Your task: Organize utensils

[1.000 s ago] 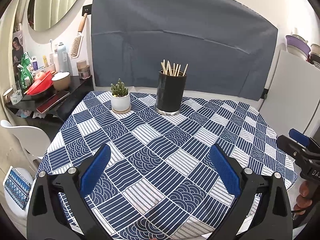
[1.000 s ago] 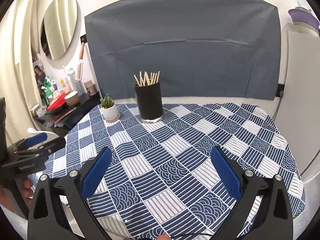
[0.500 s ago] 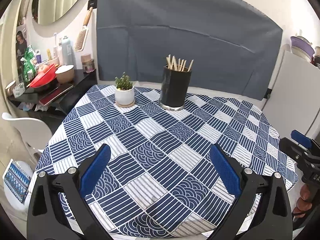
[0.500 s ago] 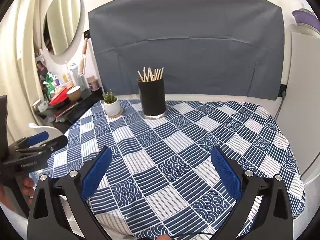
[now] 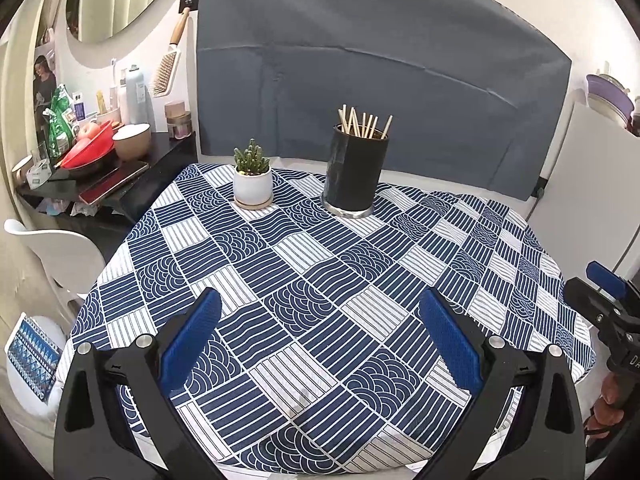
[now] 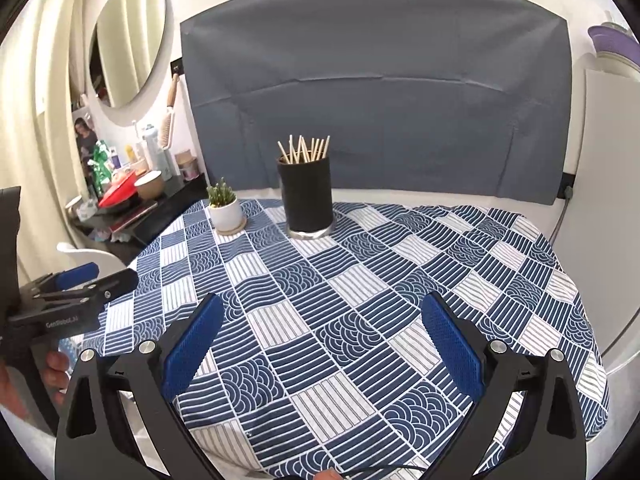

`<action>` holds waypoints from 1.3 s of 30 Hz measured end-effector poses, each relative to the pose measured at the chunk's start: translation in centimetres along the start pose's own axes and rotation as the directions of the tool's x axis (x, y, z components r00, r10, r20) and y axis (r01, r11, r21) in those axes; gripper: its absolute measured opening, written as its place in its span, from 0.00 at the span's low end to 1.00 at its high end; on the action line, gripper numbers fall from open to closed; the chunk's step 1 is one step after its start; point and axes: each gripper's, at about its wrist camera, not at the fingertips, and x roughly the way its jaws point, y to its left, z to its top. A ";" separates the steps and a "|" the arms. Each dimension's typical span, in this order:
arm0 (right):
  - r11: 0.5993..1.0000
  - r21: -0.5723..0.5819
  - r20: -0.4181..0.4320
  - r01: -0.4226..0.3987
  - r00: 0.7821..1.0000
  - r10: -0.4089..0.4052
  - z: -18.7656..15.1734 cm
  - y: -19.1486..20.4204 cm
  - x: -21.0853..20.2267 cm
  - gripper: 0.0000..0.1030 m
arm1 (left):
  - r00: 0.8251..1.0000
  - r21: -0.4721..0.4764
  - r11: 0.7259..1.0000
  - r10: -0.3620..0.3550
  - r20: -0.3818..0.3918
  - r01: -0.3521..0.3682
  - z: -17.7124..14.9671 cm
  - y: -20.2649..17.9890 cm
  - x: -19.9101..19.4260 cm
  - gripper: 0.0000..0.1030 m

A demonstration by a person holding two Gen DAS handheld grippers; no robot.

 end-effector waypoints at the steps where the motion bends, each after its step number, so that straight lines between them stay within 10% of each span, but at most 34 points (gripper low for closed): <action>1: 1.000 0.002 0.000 -0.001 1.000 0.001 0.0 0.0 0.0 0.92 | 1.000 0.003 1.000 -0.001 -0.002 0.001 0.0 0.0 0.0 0.94; 39: 0.999 0.029 0.024 0.014 1.000 -0.014 0.1 -0.6 -0.1 0.92 | 1.000 0.003 1.000 -0.009 0.003 0.009 0.4 0.0 0.1 0.94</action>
